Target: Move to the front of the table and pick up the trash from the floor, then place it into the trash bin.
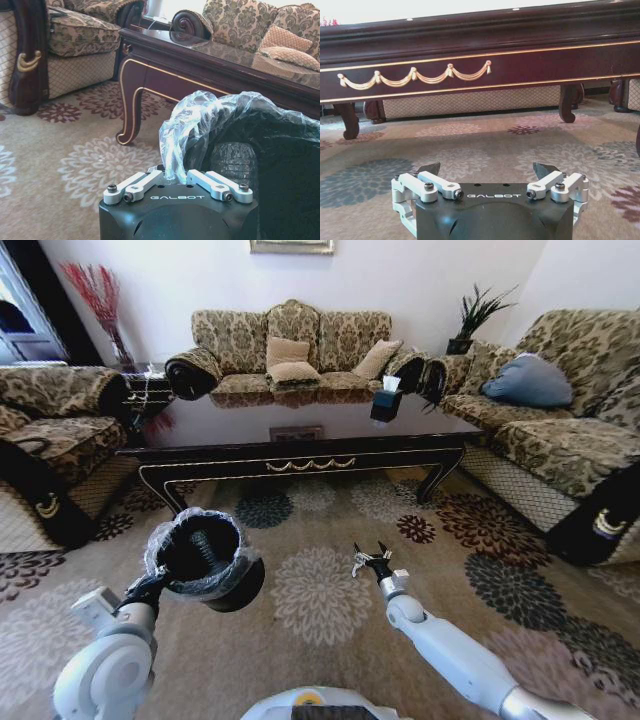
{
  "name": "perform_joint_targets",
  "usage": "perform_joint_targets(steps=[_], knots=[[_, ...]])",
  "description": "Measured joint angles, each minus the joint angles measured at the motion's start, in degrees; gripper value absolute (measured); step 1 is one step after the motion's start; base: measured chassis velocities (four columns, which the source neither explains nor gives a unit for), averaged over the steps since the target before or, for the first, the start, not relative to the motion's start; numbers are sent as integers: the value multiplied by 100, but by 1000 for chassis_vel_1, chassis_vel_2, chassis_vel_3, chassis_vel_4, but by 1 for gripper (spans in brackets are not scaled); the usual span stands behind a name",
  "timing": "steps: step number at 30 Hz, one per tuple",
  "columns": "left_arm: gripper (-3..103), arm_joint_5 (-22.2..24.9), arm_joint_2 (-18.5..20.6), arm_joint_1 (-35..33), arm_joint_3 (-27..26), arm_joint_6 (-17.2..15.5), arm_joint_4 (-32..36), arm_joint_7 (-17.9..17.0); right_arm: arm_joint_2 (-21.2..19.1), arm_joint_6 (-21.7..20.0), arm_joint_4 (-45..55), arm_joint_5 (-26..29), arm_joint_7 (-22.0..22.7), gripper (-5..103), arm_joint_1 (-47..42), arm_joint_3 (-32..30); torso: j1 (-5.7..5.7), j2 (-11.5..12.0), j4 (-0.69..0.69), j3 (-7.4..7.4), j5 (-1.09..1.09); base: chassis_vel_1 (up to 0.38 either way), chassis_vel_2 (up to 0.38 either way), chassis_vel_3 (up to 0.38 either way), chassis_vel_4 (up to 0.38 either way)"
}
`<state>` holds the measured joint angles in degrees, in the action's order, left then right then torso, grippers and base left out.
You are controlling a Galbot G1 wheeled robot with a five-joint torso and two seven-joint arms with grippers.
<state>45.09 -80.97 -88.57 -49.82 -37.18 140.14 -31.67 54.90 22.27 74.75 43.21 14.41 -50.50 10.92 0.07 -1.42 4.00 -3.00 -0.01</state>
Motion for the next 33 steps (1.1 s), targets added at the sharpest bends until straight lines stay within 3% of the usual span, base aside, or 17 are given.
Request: perform_joint_targets(steps=[10,18,21,26,33], knots=[[3,163,14,104,-183,11,10,-39,103,-257,-138,-846,173,100,8,-8,0,0,0,1,-2,-88,31,92,-24],[3,372,57,80,-401,9,73,-97,327,-162,-587,-1149,227,100,27,111,1,1,2,0,2,17,4,-7,4],[3,454,63,59,-504,-6,129,-118,450,-389,-762,-1205,205,100,28,106,0,1,2,0,1,0,0,0,0],[3,663,122,23,-786,-66,302,-186,634,-1236,-995,-974,267,100,66,93,0,1,1,0,1,0,0,0,0],[3,668,109,-64,-959,-71,315,-180,710,-1792,-1025,-697,123,100,84,119,0,1,1,0,0,0,0,0,0]])
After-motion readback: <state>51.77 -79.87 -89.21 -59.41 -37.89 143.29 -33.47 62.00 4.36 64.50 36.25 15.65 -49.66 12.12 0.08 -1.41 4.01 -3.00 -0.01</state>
